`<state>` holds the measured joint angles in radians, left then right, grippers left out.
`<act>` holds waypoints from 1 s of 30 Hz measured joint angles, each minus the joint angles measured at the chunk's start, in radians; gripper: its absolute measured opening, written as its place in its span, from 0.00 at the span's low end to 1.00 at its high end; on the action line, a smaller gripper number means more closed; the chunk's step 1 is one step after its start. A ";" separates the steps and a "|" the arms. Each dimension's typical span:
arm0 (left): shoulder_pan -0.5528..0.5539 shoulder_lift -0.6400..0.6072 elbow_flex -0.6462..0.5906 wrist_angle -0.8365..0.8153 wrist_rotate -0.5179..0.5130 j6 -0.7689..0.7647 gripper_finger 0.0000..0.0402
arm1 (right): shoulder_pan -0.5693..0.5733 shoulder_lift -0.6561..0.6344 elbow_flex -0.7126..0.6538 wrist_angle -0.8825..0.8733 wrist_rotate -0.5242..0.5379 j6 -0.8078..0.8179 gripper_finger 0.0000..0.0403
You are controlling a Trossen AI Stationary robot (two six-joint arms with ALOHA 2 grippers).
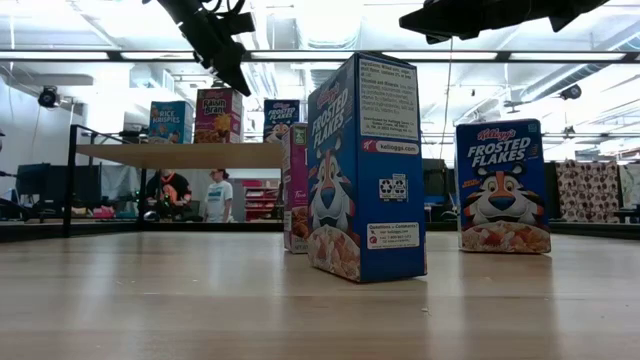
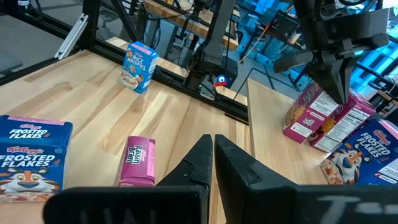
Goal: Stack cereal on shelf
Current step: Put the top pink cereal box on the shelf
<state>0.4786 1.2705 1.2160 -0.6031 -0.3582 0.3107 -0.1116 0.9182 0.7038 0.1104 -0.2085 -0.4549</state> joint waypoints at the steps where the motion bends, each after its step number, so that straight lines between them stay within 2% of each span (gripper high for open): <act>1: 0.000 -0.002 0.000 -0.001 0.000 -0.005 0.00 | 0.000 0.000 0.000 0.000 0.000 0.000 0.02; 17: 0.001 -0.009 0.000 0.008 -0.005 -0.064 0.00 | 0.000 0.000 0.000 0.000 0.000 0.000 0.02; 23: 0.001 -0.010 0.000 0.017 -0.131 -0.088 0.00 | 0.000 0.000 0.000 0.000 0.000 0.001 0.02; 27: -0.003 -0.020 0.000 0.038 -0.120 -0.076 0.00 | 0.000 0.000 0.000 0.000 0.000 0.000 0.02; 30: -0.009 -0.028 0.023 0.024 -0.052 -0.069 0.00 | 0.000 0.000 0.000 0.000 0.000 0.000 0.02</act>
<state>0.4699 1.2424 1.2390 -0.5796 -0.4098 0.2418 -0.1118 0.9183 0.7036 0.1104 -0.2085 -0.4546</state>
